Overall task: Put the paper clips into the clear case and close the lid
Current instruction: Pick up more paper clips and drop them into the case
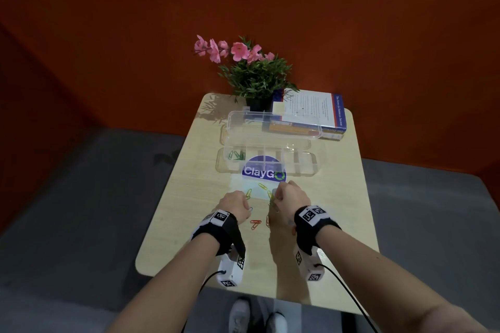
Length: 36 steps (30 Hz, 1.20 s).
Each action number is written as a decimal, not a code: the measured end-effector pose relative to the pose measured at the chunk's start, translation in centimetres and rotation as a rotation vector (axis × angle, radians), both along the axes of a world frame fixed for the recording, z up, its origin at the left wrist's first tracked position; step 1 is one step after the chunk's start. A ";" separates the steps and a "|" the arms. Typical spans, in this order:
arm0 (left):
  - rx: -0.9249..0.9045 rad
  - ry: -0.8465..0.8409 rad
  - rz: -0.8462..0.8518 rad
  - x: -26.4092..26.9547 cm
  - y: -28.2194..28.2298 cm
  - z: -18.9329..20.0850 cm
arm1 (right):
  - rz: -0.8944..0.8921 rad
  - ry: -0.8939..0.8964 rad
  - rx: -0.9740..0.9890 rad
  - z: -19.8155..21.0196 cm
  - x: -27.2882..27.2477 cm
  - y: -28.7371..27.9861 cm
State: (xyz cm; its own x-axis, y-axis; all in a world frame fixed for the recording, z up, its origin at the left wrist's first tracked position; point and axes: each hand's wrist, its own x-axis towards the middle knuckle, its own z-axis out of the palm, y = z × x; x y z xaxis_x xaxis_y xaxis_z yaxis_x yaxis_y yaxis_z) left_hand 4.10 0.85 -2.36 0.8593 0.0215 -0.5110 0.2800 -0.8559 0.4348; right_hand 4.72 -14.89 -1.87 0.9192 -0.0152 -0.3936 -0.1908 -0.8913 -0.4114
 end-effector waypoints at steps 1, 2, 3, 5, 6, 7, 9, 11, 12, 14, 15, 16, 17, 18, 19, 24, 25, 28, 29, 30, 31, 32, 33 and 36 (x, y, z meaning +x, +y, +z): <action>-0.010 -0.001 0.001 -0.1 0.1 0.0 | 0.002 0.015 0.003 0.1 0.1 0.1; -0.019 -0.005 0.005 -0.1 0.2 -0.1 | 0.005 0.025 0.008 0.0 0.3 0.0; -0.028 -0.010 0.003 -0.1 0.3 -0.3 | 0.010 0.032 0.011 0.1 0.3 0.0; -0.040 -0.015 0.003 -0.1 0.5 -0.2 | 0.011 0.032 0.004 0.2 0.3 -0.2; -0.042 -0.018 0.002 -0.1 0.7 -0.1 | 0.005 0.029 0.001 0.1 0.2 -0.3; -0.045 -0.024 -0.001 0.0 0.8 -0.1 | -0.002 0.017 0.003 0.1 0.1 -0.3; -0.041 -0.035 -0.010 0.0 1.0 -0.3 | 0.023 -0.057 0.031 0.0 0.0 0.0; -0.035 -0.043 -0.026 -0.1 1.2 -0.3 | 0.148 -0.129 0.054 0.0 0.1 0.7; -0.035 -0.043 -0.035 -0.1 1.4 -0.3 | 0.237 -0.121 0.049 0.0 0.2 1.2; -0.039 -0.039 -0.058 -0.3 1.8 -0.3 | 0.397 -0.073 0.027 0.1 0.6 2.4; -0.038 -0.041 -0.064 -0.4 2.1 -0.2 | 0.442 -0.060 0.024 0.2 0.8 3.0; -0.036 -0.042 -0.058 -0.5 2.5 -0.2 | 0.468 -0.061 0.026 0.3 1.0 3.5; -0.035 -0.046 -0.044 -0.7 2.9 -0.2 | 0.483 -0.068 0.034 0.3 1.2 3.9; -0.038 -0.050 -0.024 -0.8 3.4 -0.1 | 0.495 -0.081 0.036 0.3 1.4 4.2; -0.041 -0.051 -0.009 -1.0 3.8 -0.1 | 0.513 -0.093 0.020 0.3 1.5 4.5; -0.073 -0.066 0.071 -1.2 5.3 0.0 | 0.647 -0.176 -0.190 -0.2 1.4 6.0; -0.074 -0.075 0.080 -1.2 5.5 0.0 | 0.678 -0.191 -0.236 -0.3 1.2 6.4; -0.095 -0.096 0.105 -1.0 6.1 0.0 | 0.772 -0.220 -0.334 -0.1 0.7 7.2; -0.100 -0.102 0.110 -0.9 6.3 -0.1 | 0.799 -0.267 -0.346 0.0 0.5 7.3; -0.102 -0.108 0.116 -0.9 6.4 -0.1 | 0.821 -0.291 -0.359 0.3 0.3 7.4; -0.100 -0.114 0.119 -0.9 6.5 0.0 | 0.824 -0.288 -0.372 0.4 0.2 7.3; -0.097 -0.116 0.125 -1.0 6.5 0.0 | 0.813 -0.356 -0.365 -0.1 0.3 7.1; -0.096 -0.120 0.128 -1.0 6.5 0.0 | 0.774 -0.362 -0.298 -0.3 0.5 7.0; -0.113 -0.133 0.126 -1.0 6.0 0.3 | 0.452 -0.282 -0.062 -0.2 1.0 5.4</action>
